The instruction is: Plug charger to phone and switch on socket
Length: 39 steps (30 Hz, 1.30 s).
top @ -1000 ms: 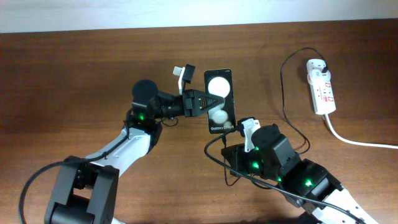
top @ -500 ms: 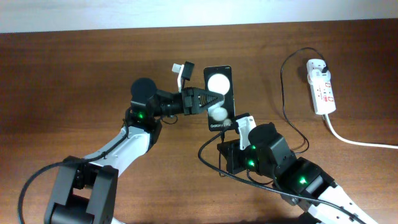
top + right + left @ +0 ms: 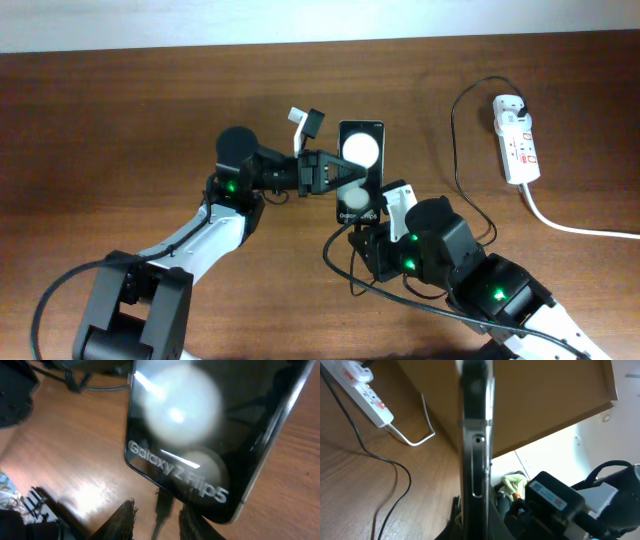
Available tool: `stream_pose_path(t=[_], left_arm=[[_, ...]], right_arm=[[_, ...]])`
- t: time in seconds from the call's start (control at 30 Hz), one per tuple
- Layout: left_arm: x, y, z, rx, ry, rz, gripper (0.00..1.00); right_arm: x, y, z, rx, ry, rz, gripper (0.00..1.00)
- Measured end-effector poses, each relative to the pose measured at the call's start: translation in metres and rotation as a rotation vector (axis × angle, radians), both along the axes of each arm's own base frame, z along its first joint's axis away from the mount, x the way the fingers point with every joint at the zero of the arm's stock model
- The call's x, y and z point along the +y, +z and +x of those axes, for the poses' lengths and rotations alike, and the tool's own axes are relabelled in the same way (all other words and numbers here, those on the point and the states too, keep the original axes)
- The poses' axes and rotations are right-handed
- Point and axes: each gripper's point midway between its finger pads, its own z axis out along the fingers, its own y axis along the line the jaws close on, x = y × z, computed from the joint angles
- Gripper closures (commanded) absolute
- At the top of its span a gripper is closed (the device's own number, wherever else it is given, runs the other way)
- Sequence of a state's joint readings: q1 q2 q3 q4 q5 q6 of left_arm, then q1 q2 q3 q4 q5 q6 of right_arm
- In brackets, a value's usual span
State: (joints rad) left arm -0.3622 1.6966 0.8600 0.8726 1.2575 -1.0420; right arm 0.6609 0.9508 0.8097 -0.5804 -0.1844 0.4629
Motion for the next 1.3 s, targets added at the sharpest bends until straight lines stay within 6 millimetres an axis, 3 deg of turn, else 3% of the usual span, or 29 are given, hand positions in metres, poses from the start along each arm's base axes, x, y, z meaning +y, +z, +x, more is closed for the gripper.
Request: stream_pose_path(t=[0.03,0.17,0.3,0.33,0.43,0.5,0.57,0.63,0.73,0.83,0.9,0.93,1.0,1.1,1.13,1.2,1.3], left_arm=[[-0.001,0.0,-0.001,0.003,-0.003,0.0,1.0],[-0.002,-0.001,0.002,0.034,0.016,0.002,1.0],[0.0,-0.002,0.005,0.046,0.037,0.003,1.0],[0.001,-0.002,0.007,0.047,0.041,0.002,1.0],[0.001,-0.002,0.005,0.055,0.034,0.003,1.0],[0.001,-0.003,0.006,0.061,0.038,0.004,1.0],[-0.002,-0.003,0.003,0.071,0.03,0.005,1.0],[-0.004,0.0,0.008,0.076,0.065,-0.005,1.0],[-0.021,0.009,0.006,0.055,0.093,-0.036,1.0],[-0.053,0.038,0.004,-0.002,0.113,-0.074,1.0],[-0.068,0.038,0.016,0.023,0.174,-0.024,1.0],[-0.076,0.029,0.027,0.051,0.231,0.056,1.0],[-0.071,-0.007,0.041,0.11,0.323,0.291,1.0],[-0.037,-0.052,0.043,0.112,0.355,0.555,1.0],[-0.013,-0.071,0.045,0.157,0.366,0.64,1.0],[0.022,-0.099,0.067,0.207,0.4,0.687,1.0],[0.031,-0.152,0.073,0.311,0.36,0.732,1.0]], right_arm=[[-0.002,-0.003,-0.001,0.013,-0.002,-0.01,0.69],[0.003,-0.02,0.002,0.078,-0.003,-0.042,0.95],[0.007,-0.016,0.006,0.073,-0.014,-0.018,0.95],[0.007,-0.015,0.007,0.07,-0.013,-0.016,0.89],[0.009,-0.01,0.01,0.047,-0.011,-0.01,0.53],[-0.003,-0.007,-0.001,0.078,-0.025,-0.044,0.41],[-0.022,0.025,-0.018,0.036,-0.031,-0.045,0.25],[-0.049,0.074,-0.046,-0.067,-0.032,-0.013,0.16],[-0.083,0.11,-0.081,-0.181,-0.057,0.043,0.06],[-0.105,0.115,-0.105,-0.227,-0.069,0.067,0.04],[-0.111,0.111,-0.112,-0.222,-0.072,0.06,0.02],[-0.112,0.11,-0.112,-0.22,-0.075,0.055,0.01],[-0.116,0.107,-0.111,-0.218,-0.094,0.035,0.01],[-0.121,0.107,-0.108,-0.228,-0.121,0.018,0.01],[-0.121,0.107,-0.107,-0.23,-0.125,0.016,0.01],[-0.122,0.107,-0.106,-0.233,-0.131,0.013,0.01],[-0.123,0.107,-0.106,-0.234,-0.135,0.01,0.01]])
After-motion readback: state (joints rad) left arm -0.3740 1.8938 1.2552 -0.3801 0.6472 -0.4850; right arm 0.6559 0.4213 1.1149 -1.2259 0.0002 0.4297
